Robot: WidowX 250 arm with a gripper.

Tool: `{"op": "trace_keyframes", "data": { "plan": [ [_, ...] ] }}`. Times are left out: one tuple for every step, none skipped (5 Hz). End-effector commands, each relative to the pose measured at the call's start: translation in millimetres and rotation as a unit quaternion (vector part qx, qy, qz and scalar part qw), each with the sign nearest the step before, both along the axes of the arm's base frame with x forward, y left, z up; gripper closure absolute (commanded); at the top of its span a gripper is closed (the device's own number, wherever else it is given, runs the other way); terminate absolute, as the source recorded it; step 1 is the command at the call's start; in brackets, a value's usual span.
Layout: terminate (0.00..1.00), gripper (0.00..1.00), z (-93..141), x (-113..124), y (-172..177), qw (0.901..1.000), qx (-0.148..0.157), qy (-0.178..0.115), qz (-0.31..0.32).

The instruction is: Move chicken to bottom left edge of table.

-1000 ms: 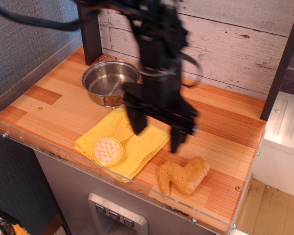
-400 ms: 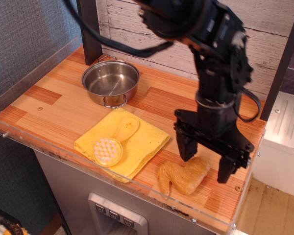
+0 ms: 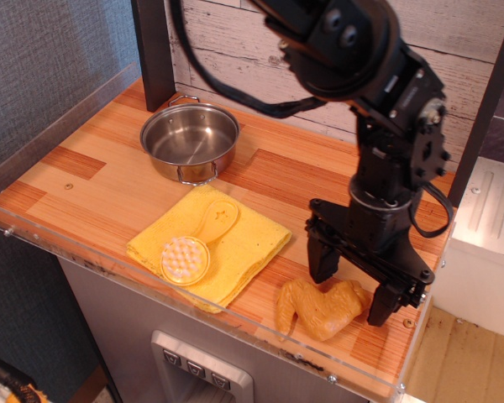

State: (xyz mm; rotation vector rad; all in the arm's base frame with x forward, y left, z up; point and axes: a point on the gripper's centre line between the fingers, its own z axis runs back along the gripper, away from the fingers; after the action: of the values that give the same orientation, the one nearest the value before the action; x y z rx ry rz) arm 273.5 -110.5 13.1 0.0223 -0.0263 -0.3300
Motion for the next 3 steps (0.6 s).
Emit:
{"op": "trace_keyframes", "data": {
  "plan": [
    [0.00,1.00,2.1,2.8,-4.2,0.9994,0.015,-0.016,-0.025],
    [0.00,1.00,4.1,1.3,-4.7,0.9994,0.014,-0.017,-0.027],
    [0.00,1.00,5.0,2.1,1.5,0.9997,0.006,-0.017,-0.016]
  ]
}}
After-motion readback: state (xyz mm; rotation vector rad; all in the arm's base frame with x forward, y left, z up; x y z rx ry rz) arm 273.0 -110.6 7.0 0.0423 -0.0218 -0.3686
